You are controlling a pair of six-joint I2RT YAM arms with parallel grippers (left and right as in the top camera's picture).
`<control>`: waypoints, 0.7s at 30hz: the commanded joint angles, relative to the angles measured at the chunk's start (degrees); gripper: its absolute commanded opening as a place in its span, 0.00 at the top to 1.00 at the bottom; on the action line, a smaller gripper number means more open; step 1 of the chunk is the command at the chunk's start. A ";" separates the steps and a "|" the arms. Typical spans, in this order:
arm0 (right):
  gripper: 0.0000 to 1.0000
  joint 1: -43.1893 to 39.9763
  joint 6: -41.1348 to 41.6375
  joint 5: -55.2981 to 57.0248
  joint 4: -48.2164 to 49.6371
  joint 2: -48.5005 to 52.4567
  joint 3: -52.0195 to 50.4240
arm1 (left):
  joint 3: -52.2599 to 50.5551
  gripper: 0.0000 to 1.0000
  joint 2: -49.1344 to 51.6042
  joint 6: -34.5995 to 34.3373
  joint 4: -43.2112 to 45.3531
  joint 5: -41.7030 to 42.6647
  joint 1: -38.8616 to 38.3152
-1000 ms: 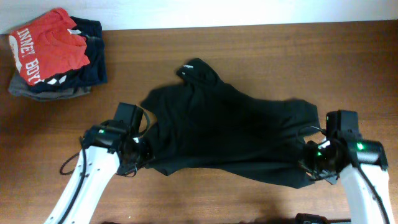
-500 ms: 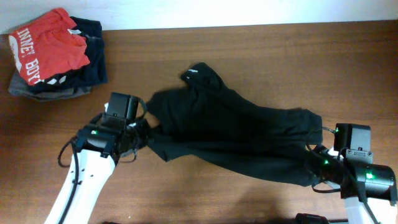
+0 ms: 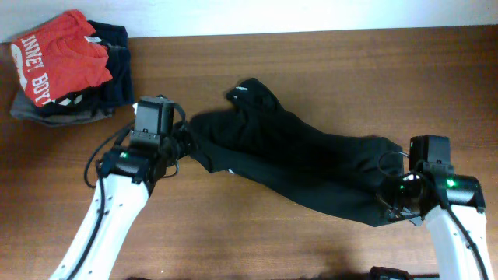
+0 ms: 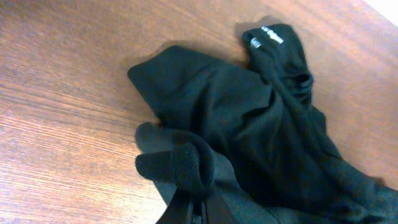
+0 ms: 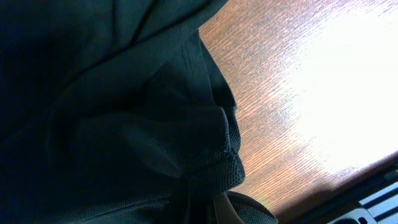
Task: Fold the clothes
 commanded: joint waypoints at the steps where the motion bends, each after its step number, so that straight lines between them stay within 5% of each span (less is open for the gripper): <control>1: 0.96 0.33 0.72 1.70 -0.04 1.09 0.74 | 1.11 0.99 2.84 0.70 0.22 1.42 0.46; 21: 0.96 0.31 0.72 2.82 7.85 8.50 -1.57 | 1.09 0.98 11.69 0.72 8.63 3.69 -1.79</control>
